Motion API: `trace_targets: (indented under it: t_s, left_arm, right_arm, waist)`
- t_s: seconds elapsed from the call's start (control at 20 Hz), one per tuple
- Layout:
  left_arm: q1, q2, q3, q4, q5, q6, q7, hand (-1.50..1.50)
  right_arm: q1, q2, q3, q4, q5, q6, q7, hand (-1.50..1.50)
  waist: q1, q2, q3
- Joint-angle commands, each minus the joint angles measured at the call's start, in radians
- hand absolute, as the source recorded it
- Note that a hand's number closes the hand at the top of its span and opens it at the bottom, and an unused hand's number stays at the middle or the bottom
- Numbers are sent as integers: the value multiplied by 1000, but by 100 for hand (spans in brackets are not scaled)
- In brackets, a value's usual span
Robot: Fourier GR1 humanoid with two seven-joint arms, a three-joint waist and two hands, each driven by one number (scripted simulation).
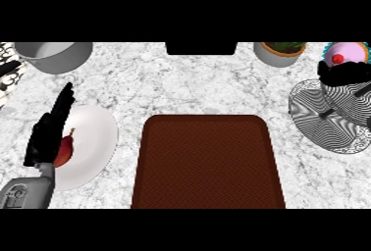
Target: Pick the cupcake from the tray and place it in the tiered basket
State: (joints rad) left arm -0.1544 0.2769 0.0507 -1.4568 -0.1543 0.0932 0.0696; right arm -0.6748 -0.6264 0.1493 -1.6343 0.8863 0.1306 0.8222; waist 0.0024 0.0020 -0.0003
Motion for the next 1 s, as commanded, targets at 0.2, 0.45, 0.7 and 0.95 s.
trace_targets:
  t_s: [0.2, 0.45, 0.7, 0.95]
  left_arm:
    - [-5, 20, 29, -42, 10, -34, 38, 0]
    - [19, -31, -3, -36, -34, 0, 11, 0]
    - [-33, 20, 60, 48, 14, -67, -34, 0]
    - [19, 9, 41, -49, 0, -59, 11, 0]
  right_arm:
    - [15, -103, -138, 220, 12, -39, -254, 150]
    - [98, -78, -164, 300, 9, -100, -397, 150]
    - [32, -41, -214, 370, -81, -24, -451, 150]
    - [45, -15, -312, 452, -192, 32, -443, 150]
  waist:
    - [2, -1, 0]
    - [0, -1, 0]
    - [1, 0, 0]
    - [7, -1, 0]
